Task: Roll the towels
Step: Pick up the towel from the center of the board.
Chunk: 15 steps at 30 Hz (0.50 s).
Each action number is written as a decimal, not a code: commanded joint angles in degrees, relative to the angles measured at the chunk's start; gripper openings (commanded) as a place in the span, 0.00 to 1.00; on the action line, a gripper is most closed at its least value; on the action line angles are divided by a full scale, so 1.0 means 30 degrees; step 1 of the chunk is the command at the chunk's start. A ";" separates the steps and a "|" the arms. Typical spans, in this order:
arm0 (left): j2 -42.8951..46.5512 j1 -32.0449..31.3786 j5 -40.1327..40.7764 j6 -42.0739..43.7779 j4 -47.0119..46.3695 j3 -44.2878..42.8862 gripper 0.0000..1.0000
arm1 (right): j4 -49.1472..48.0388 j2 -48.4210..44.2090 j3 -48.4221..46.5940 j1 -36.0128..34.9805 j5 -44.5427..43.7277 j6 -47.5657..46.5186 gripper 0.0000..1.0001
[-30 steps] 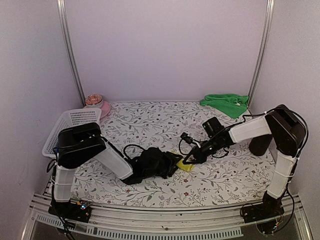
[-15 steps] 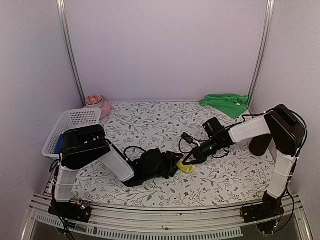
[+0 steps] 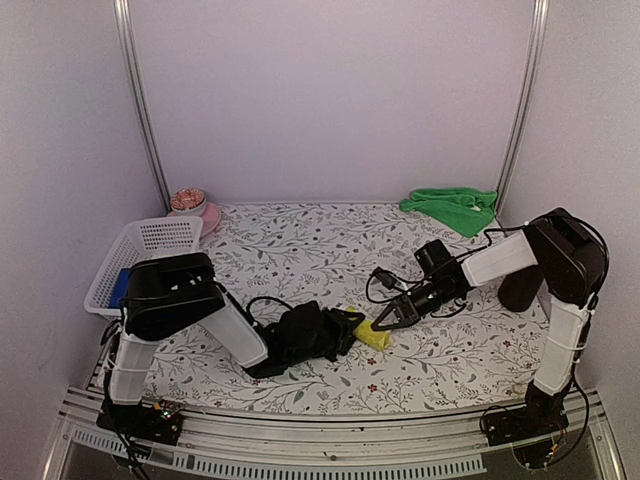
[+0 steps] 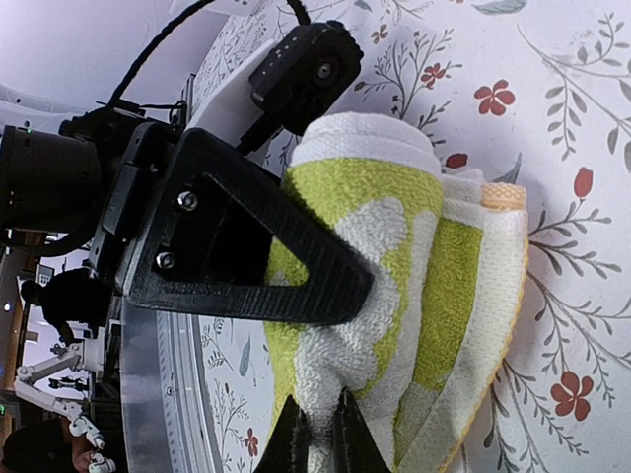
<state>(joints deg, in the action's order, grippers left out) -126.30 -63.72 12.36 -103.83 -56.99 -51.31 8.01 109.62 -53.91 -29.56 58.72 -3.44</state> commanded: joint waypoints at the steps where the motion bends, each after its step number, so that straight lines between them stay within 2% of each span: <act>1: -0.1201 -0.0187 0.0637 -0.0205 0.1849 0.0902 0.38 | -0.0121 0.0824 0.0451 0.0069 0.1042 0.0526 0.05; 6: -0.1495 -0.0057 0.0395 0.0266 0.1437 0.0494 0.35 | -0.0180 0.1160 0.0320 0.0039 0.1955 0.0617 0.06; 7: -0.1541 -0.0025 0.0312 0.0419 0.1407 0.0393 0.32 | -0.0143 0.1163 0.0332 -0.0008 0.2121 0.0605 0.06; 9: -0.1581 0.0023 0.0209 0.0860 0.1126 0.0324 0.19 | -0.0098 0.1157 0.0279 -0.0048 0.2597 0.0536 0.10; 11: -0.1466 0.0134 0.0029 0.1364 0.0836 0.0378 0.16 | 0.0379 0.0976 -0.0022 -0.0145 0.2588 0.0238 0.17; 15: 0.0092 0.0528 -0.0608 0.4085 0.0488 0.1109 0.17 | 0.2309 -0.0301 -0.1365 -0.0075 0.1880 -0.1206 0.41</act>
<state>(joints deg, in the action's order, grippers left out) -127.28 -63.64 11.86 -99.63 -59.79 -50.94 8.93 111.83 -54.43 -29.47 64.25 -3.01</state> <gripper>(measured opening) 0.175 0.330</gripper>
